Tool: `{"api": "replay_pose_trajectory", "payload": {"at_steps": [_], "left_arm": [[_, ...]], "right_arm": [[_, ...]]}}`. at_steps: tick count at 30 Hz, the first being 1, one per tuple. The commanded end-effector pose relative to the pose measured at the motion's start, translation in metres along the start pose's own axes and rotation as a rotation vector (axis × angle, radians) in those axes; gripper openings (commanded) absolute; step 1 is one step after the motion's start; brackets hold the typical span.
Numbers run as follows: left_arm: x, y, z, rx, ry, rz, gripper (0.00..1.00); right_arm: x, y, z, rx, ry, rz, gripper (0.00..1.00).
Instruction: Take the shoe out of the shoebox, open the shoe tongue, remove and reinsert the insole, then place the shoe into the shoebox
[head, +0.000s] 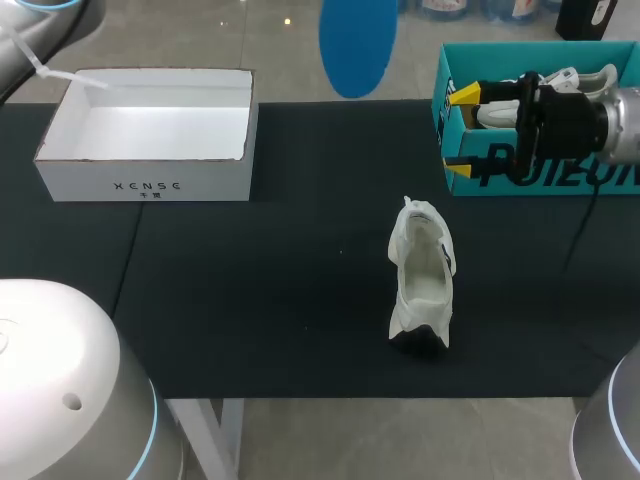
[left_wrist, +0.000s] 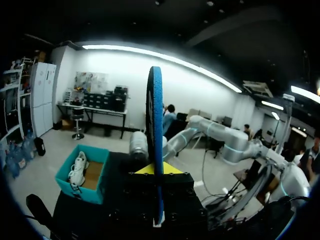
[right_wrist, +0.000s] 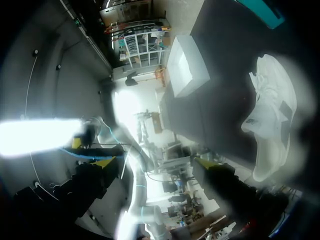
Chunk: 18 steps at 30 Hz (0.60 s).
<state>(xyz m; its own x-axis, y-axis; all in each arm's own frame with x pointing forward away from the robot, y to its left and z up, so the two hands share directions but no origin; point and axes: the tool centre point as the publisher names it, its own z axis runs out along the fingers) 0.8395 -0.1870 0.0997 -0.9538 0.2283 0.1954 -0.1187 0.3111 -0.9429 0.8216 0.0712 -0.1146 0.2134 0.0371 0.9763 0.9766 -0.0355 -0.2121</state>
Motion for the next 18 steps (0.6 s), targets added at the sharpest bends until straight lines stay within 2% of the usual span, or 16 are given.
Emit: {"api": "replay_pose_trajectory", "payload": {"at_steps": [1, 3, 11, 18], "left_arm": [[0.022, 0.021, 0.008, 0.007, -0.025, 0.246, 0.00], [0.027, 0.035, 0.012, 0.017, -0.084, 0.274, 0.00], [0.041, 0.084, 0.032, 0.032, -0.169, 0.316, 0.00], [0.041, 0.084, 0.032, 0.032, -0.169, 0.316, 0.00]], "right_arm": [[0.000, 0.001, 0.001, 0.001, -0.002, 0.001, 1.00], [0.000, 0.001, 0.001, 0.001, -0.002, 0.001, 1.00], [0.000, 0.001, 0.001, 0.001, -0.002, 0.001, 1.00], [0.000, 0.001, 0.001, 0.001, -0.002, 0.001, 1.00]]}}
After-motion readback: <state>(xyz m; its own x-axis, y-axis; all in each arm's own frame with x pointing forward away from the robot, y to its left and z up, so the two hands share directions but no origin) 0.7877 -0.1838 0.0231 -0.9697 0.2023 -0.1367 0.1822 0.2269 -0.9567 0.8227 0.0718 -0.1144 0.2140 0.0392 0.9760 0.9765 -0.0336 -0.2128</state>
